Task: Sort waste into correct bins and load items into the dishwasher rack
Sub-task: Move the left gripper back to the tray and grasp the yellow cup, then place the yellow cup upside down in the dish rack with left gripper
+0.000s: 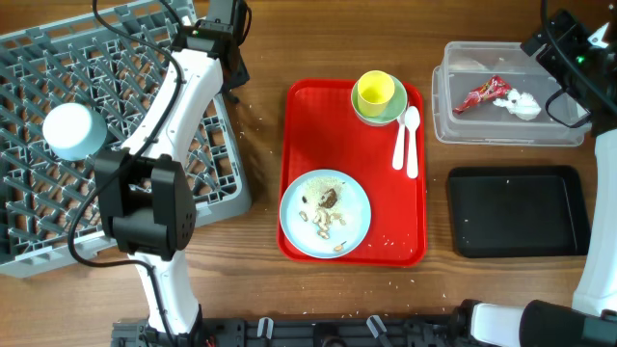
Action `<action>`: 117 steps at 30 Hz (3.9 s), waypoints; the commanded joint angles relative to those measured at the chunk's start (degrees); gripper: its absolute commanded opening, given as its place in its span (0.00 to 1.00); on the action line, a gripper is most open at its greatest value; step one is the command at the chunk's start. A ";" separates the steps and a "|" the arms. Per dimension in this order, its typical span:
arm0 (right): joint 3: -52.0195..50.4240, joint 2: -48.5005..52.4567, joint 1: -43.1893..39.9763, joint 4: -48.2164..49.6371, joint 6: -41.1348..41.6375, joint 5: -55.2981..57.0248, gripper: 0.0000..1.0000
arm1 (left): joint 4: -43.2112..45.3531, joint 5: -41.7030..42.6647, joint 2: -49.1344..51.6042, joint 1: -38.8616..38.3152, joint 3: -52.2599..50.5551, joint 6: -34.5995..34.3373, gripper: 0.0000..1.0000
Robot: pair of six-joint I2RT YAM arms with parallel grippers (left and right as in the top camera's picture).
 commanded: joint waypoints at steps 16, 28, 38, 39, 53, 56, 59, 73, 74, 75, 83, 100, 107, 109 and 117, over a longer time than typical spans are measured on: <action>0.13 -0.31 -0.17 0.09 0.35 0.94 1.00 | -1.31 19.58 7.87 2.64 -1.03 10.16 0.04; 0.13 -0.31 -0.17 0.09 0.37 0.94 1.00 | -9.94 28.15 7.87 2.64 -1.03 35.12 0.04; 0.13 -0.31 -0.17 0.09 0.37 0.94 1.00 | -11.58 28.26 5.90 2.67 -0.90 32.11 0.70; 0.13 -0.31 -0.17 0.09 0.35 0.94 1.00 | -11.54 28.28 5.40 2.67 -0.90 32.11 1.00; 0.13 -0.31 -0.17 0.09 0.37 0.94 1.00 | -0.70 59.36 -10.49 -2.32 6.14 25.46 0.90; 0.13 -0.31 -0.17 0.09 0.37 0.94 1.00 | 7.34 52.63 -6.32 -9.97 6.05 25.40 0.74; 0.13 -0.31 -0.17 0.09 0.37 0.94 1.00 | 13.68 35.19 -0.70 -19.30 6.05 21.59 0.73; 0.13 -0.31 -0.17 0.09 0.37 0.94 1.00 | 25.94 12.81 13.22 -29.81 6.05 27.85 0.59; 0.13 -0.31 -0.17 0.09 0.35 0.94 1.00 | 25.44 12.85 13.53 -29.73 6.05 27.80 0.54; 0.13 -0.31 -0.17 0.09 0.37 0.94 1.00 | 24.74 13.16 13.70 -29.73 6.05 27.80 0.52; 0.13 -0.31 -0.17 0.09 0.37 0.94 1.00 | 23.87 16.31 9.31 -30.05 6.08 24.44 0.04; 0.13 -0.31 -0.17 0.09 0.37 0.92 1.00 | 35.34 92.76 6.58 38.27 6.05 -2.86 0.04; 0.13 -0.31 -0.17 0.09 0.37 0.94 1.00 | 36.26 88.91 15.74 40.13 6.05 -13.40 0.04; 0.13 -0.31 -0.17 0.09 0.39 0.94 1.00 | 36.26 88.87 16.09 39.80 6.05 -13.73 0.04; 0.13 -0.31 -0.17 0.09 0.35 0.92 1.00 | 36.26 85.68 16.35 36.26 6.05 -14.62 0.04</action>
